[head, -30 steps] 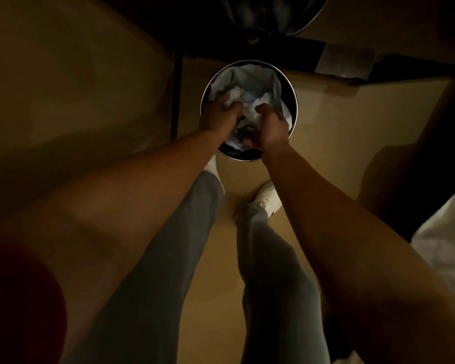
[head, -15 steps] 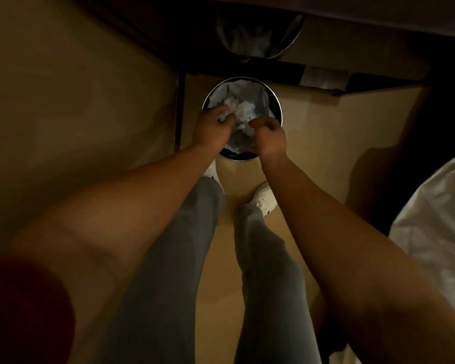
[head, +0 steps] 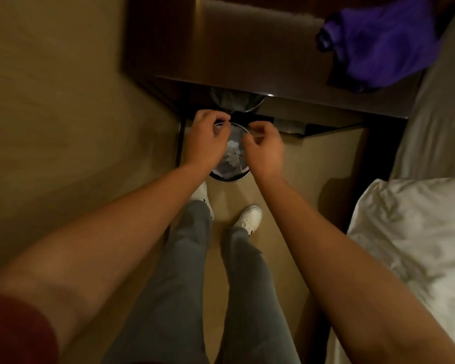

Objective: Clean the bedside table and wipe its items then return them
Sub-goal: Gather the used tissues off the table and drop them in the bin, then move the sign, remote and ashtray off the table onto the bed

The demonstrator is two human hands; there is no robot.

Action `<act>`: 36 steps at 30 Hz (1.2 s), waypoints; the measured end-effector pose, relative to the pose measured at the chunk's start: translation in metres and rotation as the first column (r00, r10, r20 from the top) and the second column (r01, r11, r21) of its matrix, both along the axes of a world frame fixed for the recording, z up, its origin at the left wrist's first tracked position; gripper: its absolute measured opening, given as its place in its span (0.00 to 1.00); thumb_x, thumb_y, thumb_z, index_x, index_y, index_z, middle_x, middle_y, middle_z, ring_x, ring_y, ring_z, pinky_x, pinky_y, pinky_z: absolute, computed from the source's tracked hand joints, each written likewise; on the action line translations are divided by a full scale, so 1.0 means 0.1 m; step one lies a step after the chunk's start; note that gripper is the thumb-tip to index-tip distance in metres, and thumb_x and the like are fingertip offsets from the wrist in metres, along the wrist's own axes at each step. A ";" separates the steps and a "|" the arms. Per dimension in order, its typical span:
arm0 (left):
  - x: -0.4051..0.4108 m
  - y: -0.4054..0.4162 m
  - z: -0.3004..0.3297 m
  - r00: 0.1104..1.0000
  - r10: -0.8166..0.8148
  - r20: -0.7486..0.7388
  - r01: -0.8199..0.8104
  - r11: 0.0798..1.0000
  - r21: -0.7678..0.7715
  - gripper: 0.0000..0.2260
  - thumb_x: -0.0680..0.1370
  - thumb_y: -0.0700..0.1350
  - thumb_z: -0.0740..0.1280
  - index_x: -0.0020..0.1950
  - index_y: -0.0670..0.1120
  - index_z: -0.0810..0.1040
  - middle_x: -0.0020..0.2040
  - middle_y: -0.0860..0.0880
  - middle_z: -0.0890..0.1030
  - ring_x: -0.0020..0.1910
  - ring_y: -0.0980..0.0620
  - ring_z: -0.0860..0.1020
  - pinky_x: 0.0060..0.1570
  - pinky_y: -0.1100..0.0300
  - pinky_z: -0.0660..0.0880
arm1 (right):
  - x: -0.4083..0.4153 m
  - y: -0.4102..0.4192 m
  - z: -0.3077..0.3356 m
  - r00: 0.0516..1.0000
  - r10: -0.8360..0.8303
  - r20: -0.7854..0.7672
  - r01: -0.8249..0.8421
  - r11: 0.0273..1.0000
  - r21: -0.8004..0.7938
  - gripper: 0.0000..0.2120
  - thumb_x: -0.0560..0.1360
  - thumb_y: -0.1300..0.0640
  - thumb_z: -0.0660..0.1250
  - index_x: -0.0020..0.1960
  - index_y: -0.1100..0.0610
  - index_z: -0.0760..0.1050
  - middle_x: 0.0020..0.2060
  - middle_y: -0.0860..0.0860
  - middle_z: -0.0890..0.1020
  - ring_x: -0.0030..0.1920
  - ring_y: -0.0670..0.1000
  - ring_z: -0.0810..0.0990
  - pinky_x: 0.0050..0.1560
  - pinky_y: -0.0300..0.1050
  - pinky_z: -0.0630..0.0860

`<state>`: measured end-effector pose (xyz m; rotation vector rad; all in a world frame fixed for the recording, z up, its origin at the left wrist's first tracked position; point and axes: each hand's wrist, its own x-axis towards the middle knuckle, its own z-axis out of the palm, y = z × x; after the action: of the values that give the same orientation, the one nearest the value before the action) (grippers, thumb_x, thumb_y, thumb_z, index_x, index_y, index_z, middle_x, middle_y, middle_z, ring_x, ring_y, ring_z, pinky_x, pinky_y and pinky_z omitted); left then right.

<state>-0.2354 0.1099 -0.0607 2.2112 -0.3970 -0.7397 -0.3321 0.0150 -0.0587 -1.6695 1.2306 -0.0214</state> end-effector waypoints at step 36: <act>1.59 -1.05 1.06 0.918 -0.218 0.332 0.247 0.968 -0.048 0.16 0.80 0.50 0.69 0.67 0.50 0.78 0.69 0.47 0.73 0.68 0.46 0.71 0.61 0.58 0.69 | 0.95 -1.29 1.32 0.999 0.045 0.022 -0.034 0.931 -0.362 0.21 0.76 0.52 0.71 0.69 0.49 0.76 0.68 0.50 0.76 0.65 0.49 0.76 0.65 0.54 0.78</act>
<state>-0.0760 0.0050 0.0457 2.2255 -0.8548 -0.4646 -0.2374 -0.1136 0.0737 -2.0035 1.2220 -0.2629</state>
